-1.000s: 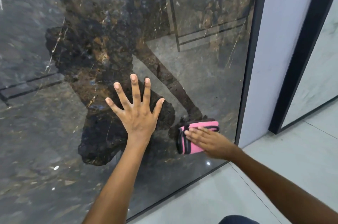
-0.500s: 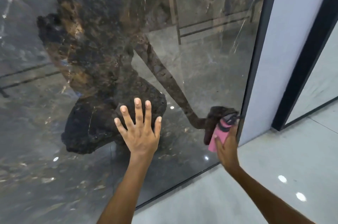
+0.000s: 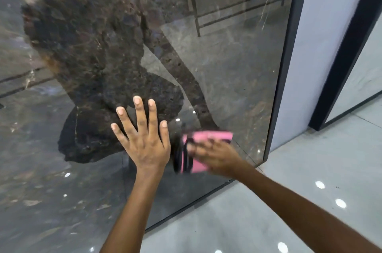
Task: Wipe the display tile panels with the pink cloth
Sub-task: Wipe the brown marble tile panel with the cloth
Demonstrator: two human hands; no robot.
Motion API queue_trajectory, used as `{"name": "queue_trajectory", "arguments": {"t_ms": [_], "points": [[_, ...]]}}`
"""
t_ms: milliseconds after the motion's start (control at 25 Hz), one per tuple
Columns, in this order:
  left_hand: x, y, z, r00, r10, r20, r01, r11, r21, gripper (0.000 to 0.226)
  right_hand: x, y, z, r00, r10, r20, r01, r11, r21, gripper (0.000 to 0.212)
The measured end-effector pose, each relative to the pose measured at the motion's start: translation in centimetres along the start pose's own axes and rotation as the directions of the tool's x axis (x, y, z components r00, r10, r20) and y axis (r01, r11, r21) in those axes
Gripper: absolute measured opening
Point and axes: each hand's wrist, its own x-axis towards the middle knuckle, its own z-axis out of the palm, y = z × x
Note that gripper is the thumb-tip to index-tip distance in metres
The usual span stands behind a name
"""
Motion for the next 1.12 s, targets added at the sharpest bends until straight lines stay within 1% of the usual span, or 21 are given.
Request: {"name": "queue_trajectory", "arguments": {"t_ms": [40,80,120,200,240,280,320,360,440,480,520,600,680,720,760,840,880,920,1040,1080,1120], "points": [[-1.0,-0.3,0.1,1.000,0.015,0.016,-0.015,1.000,-0.003,0.059,-3.3,-0.7,0.5,0.971,-0.143,0.193,0.160,0.984,-0.073,0.105],[-2.3,-0.6,0.2,0.999,0.028,0.037,-0.027,1.000,-0.009,0.058,-5.1,0.0,0.2,0.945,-0.180,0.273,0.212,0.973,-0.095,0.115],[-3.6,-0.8,0.3,0.998,0.034,0.059,-0.034,0.999,-0.013,0.057,-5.3,1.1,-0.4,0.966,-0.129,0.225,0.153,0.984,-0.094,0.119],[-5.8,-0.7,0.9,0.995,0.019,0.093,-0.016,0.999,-0.031,0.055,-1.9,3.8,-2.2,0.979,0.196,-0.052,-0.194,0.980,0.037,0.108],[-6.4,-0.3,1.1,0.995,-0.010,0.096,0.015,0.998,-0.059,0.054,1.1,4.8,-3.1,0.895,0.388,-0.222,-0.355,0.919,0.172,0.094],[-6.6,0.1,1.2,0.995,-0.045,0.094,0.054,0.994,-0.094,0.054,3.7,4.7,-3.4,0.822,0.481,-0.305,-0.410,0.871,0.269,0.078],[-6.5,0.5,1.3,0.992,-0.081,0.098,0.094,0.987,-0.129,0.054,5.5,3.8,-3.1,0.822,0.468,-0.325,-0.395,0.879,0.268,0.066],[-6.5,0.8,1.3,0.988,-0.107,0.108,0.124,0.980,-0.158,0.054,5.6,2.0,-2.1,0.878,0.373,-0.300,-0.326,0.925,0.196,0.060],[-7.0,0.8,1.1,0.986,-0.105,0.131,0.129,0.974,-0.189,0.054,0.1,-2.4,1.1,0.998,-0.040,-0.046,0.041,0.999,0.021,0.061],[-7.6,0.6,1.2,0.988,-0.081,0.130,0.104,0.978,-0.179,0.054,-3.9,-3.4,1.9,0.969,-0.214,0.126,0.217,0.976,-0.007,0.066],[-8.4,0.5,1.3,0.992,-0.048,0.119,0.065,0.987,-0.148,0.054,-7.0,-3.0,1.7,0.923,-0.287,0.256,0.295,0.956,0.007,0.071],[-9.1,0.3,2.2,0.996,-0.006,0.086,0.008,0.999,-0.034,0.055,-9.9,0.5,0.1,0.944,-0.230,0.236,0.219,0.973,0.072,0.066],[-8.9,0.2,3.3,1.000,-0.002,0.024,0.001,1.000,0.030,0.058,-8.2,5.1,-1.9,0.998,0.047,0.033,-0.050,0.994,0.093,0.046],[-9.0,0.2,3.6,1.000,-0.008,-0.001,0.008,0.999,0.033,0.060,-6.5,7.5,-3.0,0.958,0.267,-0.100,-0.252,0.957,0.146,0.048],[-8.9,0.3,3.7,1.000,0.003,-0.021,-0.002,0.999,0.033,0.060,-4.5,9.4,-4.0,0.830,0.507,-0.232,-0.456,0.857,0.241,0.055],[-9.5,0.4,3.8,1.000,-0.007,-0.029,0.008,0.999,0.044,0.061,-3.0,10.9,-3.2,0.403,0.869,-0.287,-0.707,0.494,0.506,0.069],[-9.8,0.4,3.8,1.000,-0.014,-0.028,0.016,0.999,0.042,0.061,-3.9,9.8,-2.2,0.264,0.934,-0.242,-0.741,0.357,0.568,0.073],[-10.2,0.4,3.7,1.000,-0.016,-0.025,0.017,0.999,0.038,0.061,-5.9,7.5,-1.0,0.195,0.970,-0.145,-0.762,0.243,0.601,0.076],[-10.4,0.3,4.0,1.000,-0.009,-0.023,0.011,0.998,0.065,0.060,-11.3,-1.1,0.8,0.092,0.943,0.319,-0.834,-0.101,0.542,0.077],[-10.2,0.2,4.0,1.000,-0.009,-0.026,0.011,0.998,0.069,0.060,-11.6,-2.5,0.7,0.039,0.920,0.390,-0.851,-0.173,0.495,0.074],[-10.0,0.2,4.1,0.999,0.000,-0.035,0.003,0.997,0.072,0.060,-11.0,-2.2,0.5,0.030,0.928,0.371,-0.864,-0.163,0.477,0.071]]}}
